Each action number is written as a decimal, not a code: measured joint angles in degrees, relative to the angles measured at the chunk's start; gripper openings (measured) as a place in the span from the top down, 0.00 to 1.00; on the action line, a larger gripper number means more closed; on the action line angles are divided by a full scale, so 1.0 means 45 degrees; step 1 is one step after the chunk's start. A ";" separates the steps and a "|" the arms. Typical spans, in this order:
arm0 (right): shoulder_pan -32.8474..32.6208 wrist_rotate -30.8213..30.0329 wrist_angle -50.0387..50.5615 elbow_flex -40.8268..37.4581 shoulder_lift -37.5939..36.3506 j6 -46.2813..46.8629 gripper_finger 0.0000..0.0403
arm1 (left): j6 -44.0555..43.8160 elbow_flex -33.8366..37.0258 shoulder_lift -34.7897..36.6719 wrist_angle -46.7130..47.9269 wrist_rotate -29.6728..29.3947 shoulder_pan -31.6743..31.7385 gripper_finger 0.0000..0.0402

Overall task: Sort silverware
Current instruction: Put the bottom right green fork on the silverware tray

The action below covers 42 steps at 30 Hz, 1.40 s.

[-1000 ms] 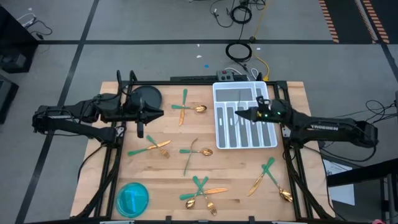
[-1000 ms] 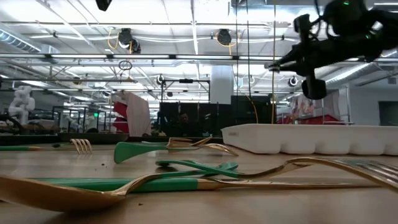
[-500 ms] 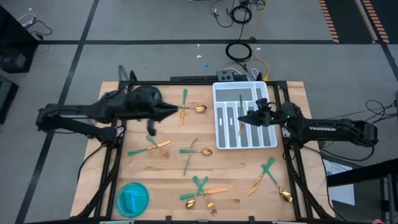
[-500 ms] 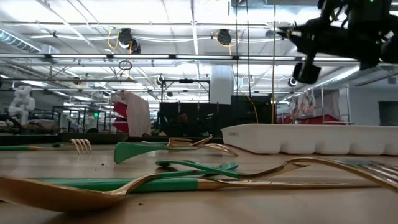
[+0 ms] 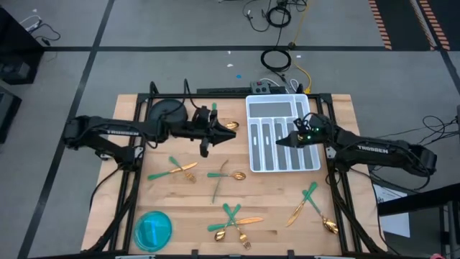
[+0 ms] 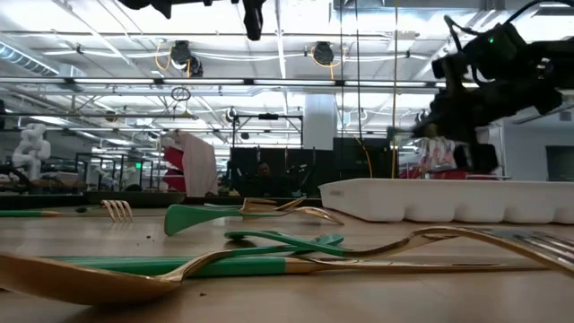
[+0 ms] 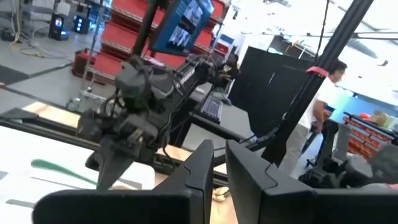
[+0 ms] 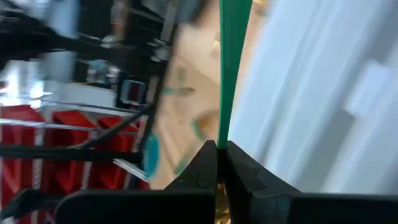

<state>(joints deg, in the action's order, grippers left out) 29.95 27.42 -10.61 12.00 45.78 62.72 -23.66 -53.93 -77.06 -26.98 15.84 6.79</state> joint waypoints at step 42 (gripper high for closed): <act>0.4493 0.0178 0.9374 -0.0002 -0.4193 -0.2510 1.00 | 0.0763 0.0010 0.0108 0.0112 -0.0044 0.0525 0.88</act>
<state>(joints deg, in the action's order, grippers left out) 50.17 28.23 31.58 11.99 26.91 51.42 -20.23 -53.89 -76.58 -26.48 15.64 9.15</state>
